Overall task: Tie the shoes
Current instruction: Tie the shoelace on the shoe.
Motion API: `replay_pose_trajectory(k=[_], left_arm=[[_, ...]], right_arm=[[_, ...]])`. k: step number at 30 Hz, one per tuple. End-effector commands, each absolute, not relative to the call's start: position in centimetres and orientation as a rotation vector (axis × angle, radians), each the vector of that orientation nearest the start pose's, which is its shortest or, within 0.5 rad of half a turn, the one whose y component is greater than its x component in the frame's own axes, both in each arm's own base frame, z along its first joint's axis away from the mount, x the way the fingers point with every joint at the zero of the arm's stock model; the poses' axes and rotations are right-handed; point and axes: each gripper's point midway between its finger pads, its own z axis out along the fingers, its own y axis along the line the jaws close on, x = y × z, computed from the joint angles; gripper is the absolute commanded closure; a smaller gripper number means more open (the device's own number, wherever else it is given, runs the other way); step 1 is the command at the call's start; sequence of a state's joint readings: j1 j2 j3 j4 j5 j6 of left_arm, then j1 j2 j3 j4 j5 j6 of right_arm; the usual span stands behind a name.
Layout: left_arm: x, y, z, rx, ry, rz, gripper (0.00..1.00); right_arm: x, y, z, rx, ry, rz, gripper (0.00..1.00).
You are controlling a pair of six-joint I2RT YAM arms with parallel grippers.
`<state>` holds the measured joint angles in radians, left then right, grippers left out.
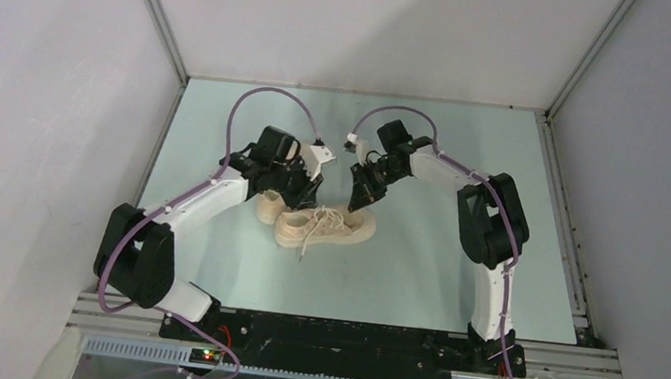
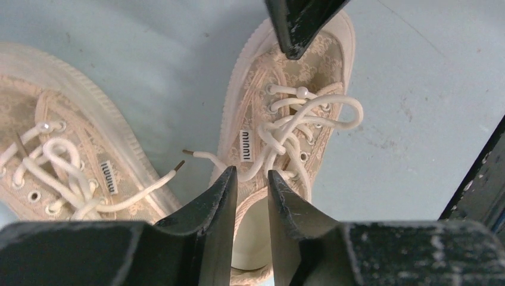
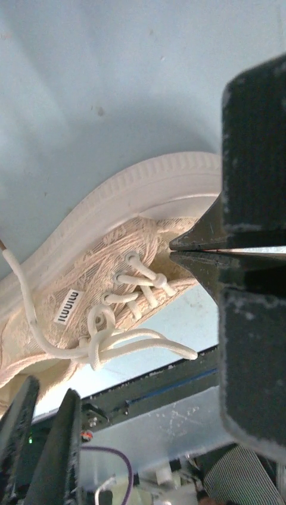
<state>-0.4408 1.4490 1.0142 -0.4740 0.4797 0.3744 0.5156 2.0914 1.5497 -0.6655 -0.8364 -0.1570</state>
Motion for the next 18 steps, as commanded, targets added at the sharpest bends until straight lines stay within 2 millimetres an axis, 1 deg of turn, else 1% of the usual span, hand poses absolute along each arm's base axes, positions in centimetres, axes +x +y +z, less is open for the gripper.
replay_pose_trajectory(k=[1, 2, 3, 4, 5, 6, 7, 8, 9, 10, 11, 12, 13, 14, 15, 16, 17, 18], left_arm=[[30.6, -20.9, 13.8, 0.943, 2.175, -0.668, 0.68], [30.6, -20.8, 13.8, 0.899, 2.196, -0.681, 0.68], [30.8, -20.2, 13.5, 0.859, 2.221, -0.682, 0.68], [30.8, -19.7, 13.4, 0.805, 2.252, -0.687, 0.68], [31.2, -18.8, 13.5, 0.753, 2.270, -0.674, 0.67], [31.0, -18.1, 13.4, 0.698, 2.312, -0.662, 0.67], [31.3, -17.2, 13.8, 0.657, 2.318, -0.643, 0.65], [30.9, -16.3, 13.5, 0.626, 2.365, -0.611, 0.65], [30.9, -15.4, 14.1, 0.601, 2.369, -0.585, 0.63], [30.4, -14.6, 14.0, 0.580, 2.405, -0.560, 0.62], [30.5, -14.0, 14.6, 0.562, 2.398, -0.547, 0.61], [29.9, -13.6, 14.9, 0.560, 2.409, -0.541, 0.59], [29.9, -13.2, 15.1, 0.549, 2.411, -0.528, 0.58], [29.9, -12.5, 15.2, 0.519, 2.425, -0.487, 0.54], [29.9, -12.0, 15.1, 0.488, 2.434, -0.461, 0.51], [30.1, -10.8, 14.6, 0.402, 2.462, -0.384, 0.45], [30.4, -10.1, 14.4, 0.284, 2.481, -0.351, 0.45], [30.7, -8.3, 13.9, 0.184, 2.501, -0.244, 0.52]], right_arm=[[31.6, 31.1, 8.9, -1.161, 2.378, 1.071, 1.00], [31.5, 31.0, 9.2, -1.164, 2.371, 1.071, 1.00], [31.5, 30.8, 9.3, -1.160, 2.373, 1.068, 1.00], [31.5, 30.7, 10.0, -1.161, 2.355, 1.062, 1.00], [31.5, 30.3, 10.4, -1.156, 2.352, 1.067, 1.00], [31.4, 30.1, 11.4, -1.166, 2.324, 1.066, 1.00], [31.3, 29.4, 12.2, -1.157, 2.315, 1.062, 1.00], [31.3, 29.0, 12.5, -1.152, 2.312, 1.048, 1.00], [31.1, 28.2, 13.1, -1.132, 2.313, 1.037, 0.99], [31.0, 27.8, 13.3, -1.119, 2.317, 1.033, 0.99], [30.7, 27.0, 13.5, -1.100, 2.323, 1.028, 0.96], [30.3, 26.4, 12.9, -1.079, 2.353, 1.022, 0.95], [30.0, 26.1, 13.3, -1.072, 2.346, 1.012, 0.91], [29.5, 25.8, 12.9, -1.069, 2.363, 1.009, 0.88], [29.3, 25.6, 13.4, -1.075, 2.345, 1.005, 0.83], [28.7, 25.4, 13.2, -1.079, 2.351, 1.010, 0.81], [28.5, 25.3, 13.8, -1.085, 2.332, 1.005, 0.77], [28.1, 25.2, 13.8, -1.086, 2.334, 1.006, 0.74]])
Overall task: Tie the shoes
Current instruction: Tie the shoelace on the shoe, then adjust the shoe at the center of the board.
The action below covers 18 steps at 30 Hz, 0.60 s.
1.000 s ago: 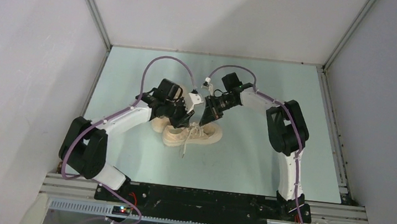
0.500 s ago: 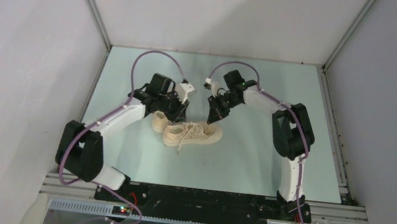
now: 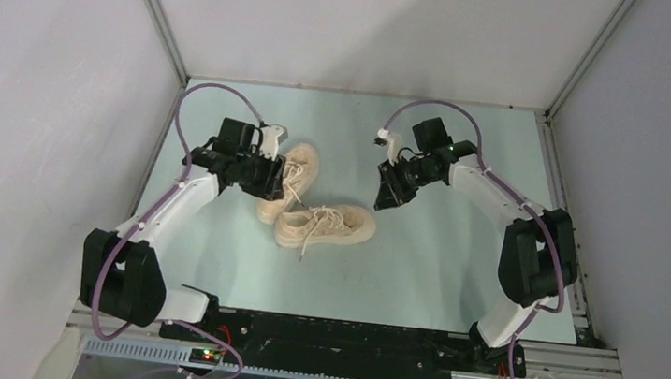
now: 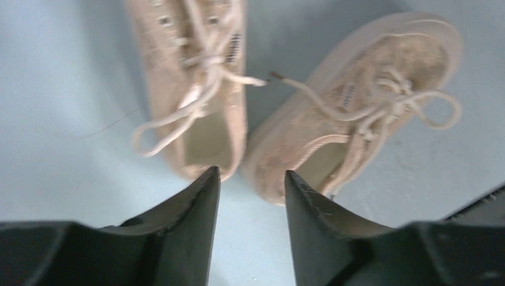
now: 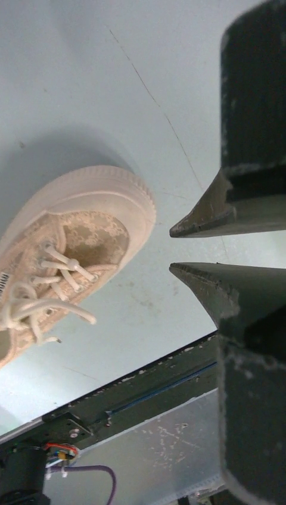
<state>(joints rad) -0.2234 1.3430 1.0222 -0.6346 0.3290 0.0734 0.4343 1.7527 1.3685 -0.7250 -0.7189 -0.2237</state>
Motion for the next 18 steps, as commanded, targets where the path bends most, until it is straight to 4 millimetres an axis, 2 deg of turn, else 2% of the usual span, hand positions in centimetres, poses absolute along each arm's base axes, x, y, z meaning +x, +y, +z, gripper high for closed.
replay_pose_trajectory(k=[1, 2, 3, 4, 5, 6, 7, 11, 14, 18], left_arm=[[30.6, -7.6, 13.6, 0.112, 2.522, -0.222, 0.55], [30.6, -7.1, 13.6, 0.089, 2.531, -0.249, 0.61], [29.9, -8.5, 13.8, 0.169, 2.530, -0.386, 0.64], [29.5, -8.8, 14.2, 0.209, 2.513, -0.468, 0.74], [28.5, -10.3, 14.6, 0.362, 2.482, -0.594, 0.83], [28.2, -10.5, 14.7, 0.398, 2.483, -0.588, 0.95], [28.1, -9.6, 14.2, 0.392, 2.506, -0.505, 0.96], [26.9, -8.8, 12.0, 0.478, 2.550, -0.401, 0.89], [25.6, -10.4, 10.4, 0.664, 2.551, -0.411, 0.85], [25.7, -11.8, 9.5, 0.838, 2.493, -0.318, 0.85]], right_arm=[[27.8, 25.0, 14.3, -1.095, 2.317, 1.003, 0.70], [27.4, 24.9, 14.2, -1.099, 2.322, 1.008, 0.67], [27.2, 24.7, 14.4, -1.105, 2.314, 1.003, 0.63], [26.9, 24.4, 13.7, -1.098, 2.340, 0.985, 0.61], [26.7, 24.1, 13.4, -1.083, 2.361, 0.975, 0.57], [26.4, 23.7, 12.3, -1.070, 2.399, 0.954, 0.56], [26.2, 23.5, 11.8, -1.064, 2.416, 0.952, 0.56], [25.0, 23.2, 8.9, -1.013, 2.501, 0.972, 0.63], [24.8, 23.4, 6.8, -0.937, 2.567, 0.981, 0.72], [25.4, 24.2, 5.4, -0.864, 2.612, 1.001, 0.78]])
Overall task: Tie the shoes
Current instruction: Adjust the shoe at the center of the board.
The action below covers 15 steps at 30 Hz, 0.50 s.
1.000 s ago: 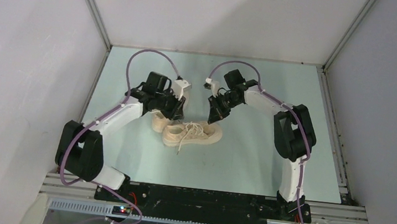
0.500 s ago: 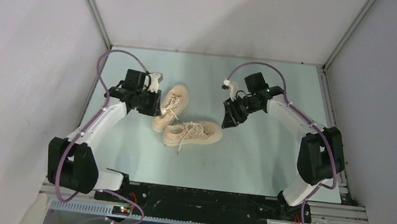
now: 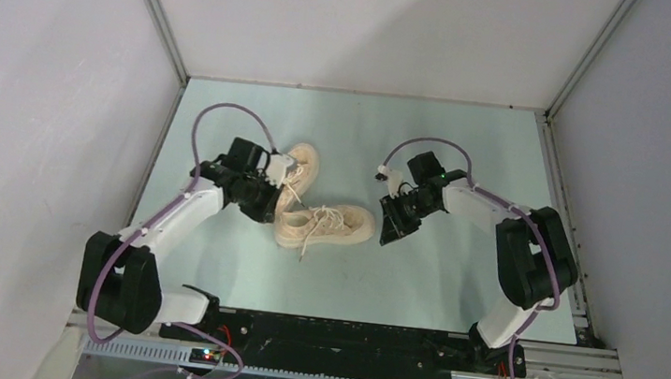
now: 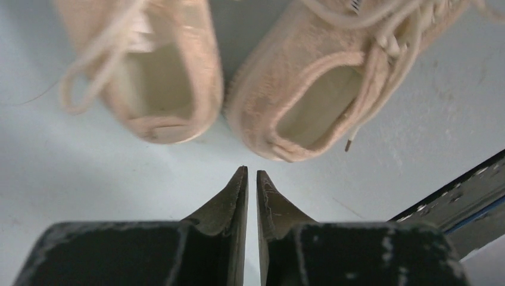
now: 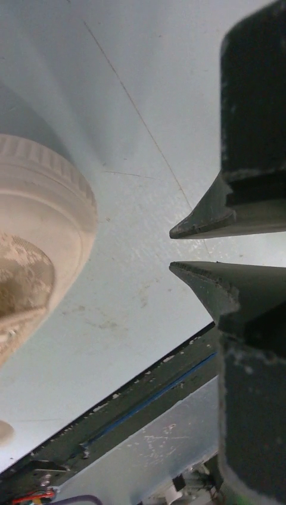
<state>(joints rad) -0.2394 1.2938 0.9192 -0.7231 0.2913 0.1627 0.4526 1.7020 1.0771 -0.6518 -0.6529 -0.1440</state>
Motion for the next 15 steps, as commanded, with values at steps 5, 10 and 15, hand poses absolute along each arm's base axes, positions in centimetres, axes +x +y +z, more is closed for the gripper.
replay_pose_trajectory(k=[5, 10, 15], left_arm=[[25.8, -13.3, 8.0, 1.014, 2.482, -0.264, 0.86], [25.4, -16.2, 7.7, 1.181, 2.431, -0.341, 0.85], [24.4, -19.9, 8.8, 1.266, 2.354, -0.469, 0.85]], right_arm=[[25.8, 25.5, 4.6, -0.895, 2.604, 1.014, 0.78], [27.1, 25.9, 4.2, -0.897, 2.587, 0.969, 0.79], [28.5, 25.3, 5.0, -0.901, 2.563, 0.965, 0.79]])
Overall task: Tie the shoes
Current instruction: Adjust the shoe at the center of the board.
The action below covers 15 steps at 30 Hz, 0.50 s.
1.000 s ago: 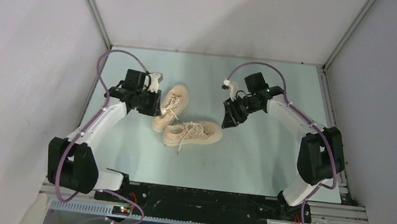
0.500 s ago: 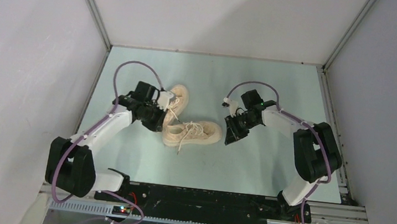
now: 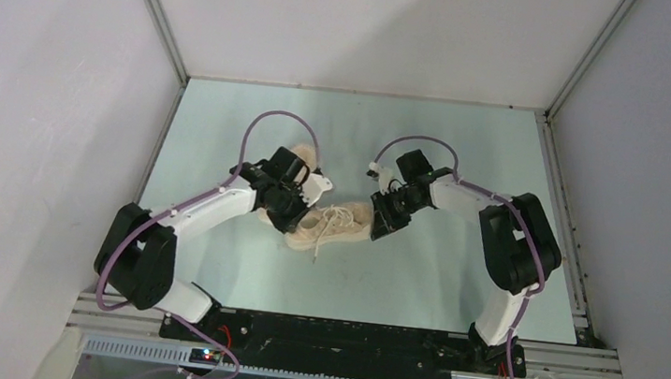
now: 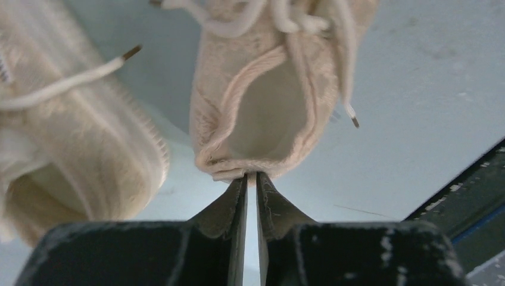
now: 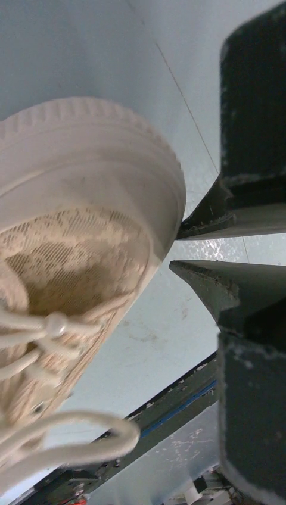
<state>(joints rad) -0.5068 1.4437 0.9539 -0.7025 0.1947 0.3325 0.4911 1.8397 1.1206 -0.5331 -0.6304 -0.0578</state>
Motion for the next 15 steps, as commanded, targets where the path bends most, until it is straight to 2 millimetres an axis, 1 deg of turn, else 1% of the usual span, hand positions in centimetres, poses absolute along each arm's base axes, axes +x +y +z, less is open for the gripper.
replay_pose_trajectory(k=[1, 3, 6, 8, 10, 11, 12, 13, 14, 15], left_arm=[[24.2, -20.3, 8.8, 1.275, 2.349, -0.487, 0.85], [24.4, -21.2, 9.0, 1.273, 2.331, -0.513, 0.84], [24.4, -22.6, 10.1, 1.292, 2.273, -0.599, 0.83], [24.1, -23.2, 11.2, 1.326, 2.215, -0.644, 0.81], [24.1, -23.4, 13.0, 1.356, 2.120, -0.671, 0.77], [24.3, -23.2, 14.4, 1.345, 2.066, -0.674, 0.72], [24.4, -23.5, 15.3, 1.363, 1.994, -0.692, 0.69], [24.5, -23.4, 16.3, 1.360, 1.940, -0.701, 0.62], [25.1, -23.7, 17.2, 1.382, 1.856, -0.679, 0.54], [25.3, -24.0, 17.4, 1.398, 1.816, -0.688, 0.51]], right_arm=[[28.9, 25.0, 5.4, -0.892, 2.560, 0.963, 0.79], [29.5, 24.4, 6.2, -0.893, 2.544, 0.959, 0.79], [29.9, 23.5, 7.4, -0.924, 2.511, 0.949, 0.77], [30.0, 22.9, 8.4, -0.953, 2.489, 0.943, 0.75], [30.3, 22.4, 9.6, -0.972, 2.462, 0.952, 0.73], [30.2, 22.3, 10.6, -0.984, 2.442, 0.969, 0.72], [30.6, 22.1, 11.5, -0.970, 2.419, 0.998, 0.70], [30.6, 21.8, 12.1, -0.960, 2.412, 1.011, 0.68], [31.0, 21.5, 13.0, -0.936, 2.391, 1.038, 0.66], [31.1, 21.4, 13.6, -0.925, 2.373, 1.044, 0.65]])
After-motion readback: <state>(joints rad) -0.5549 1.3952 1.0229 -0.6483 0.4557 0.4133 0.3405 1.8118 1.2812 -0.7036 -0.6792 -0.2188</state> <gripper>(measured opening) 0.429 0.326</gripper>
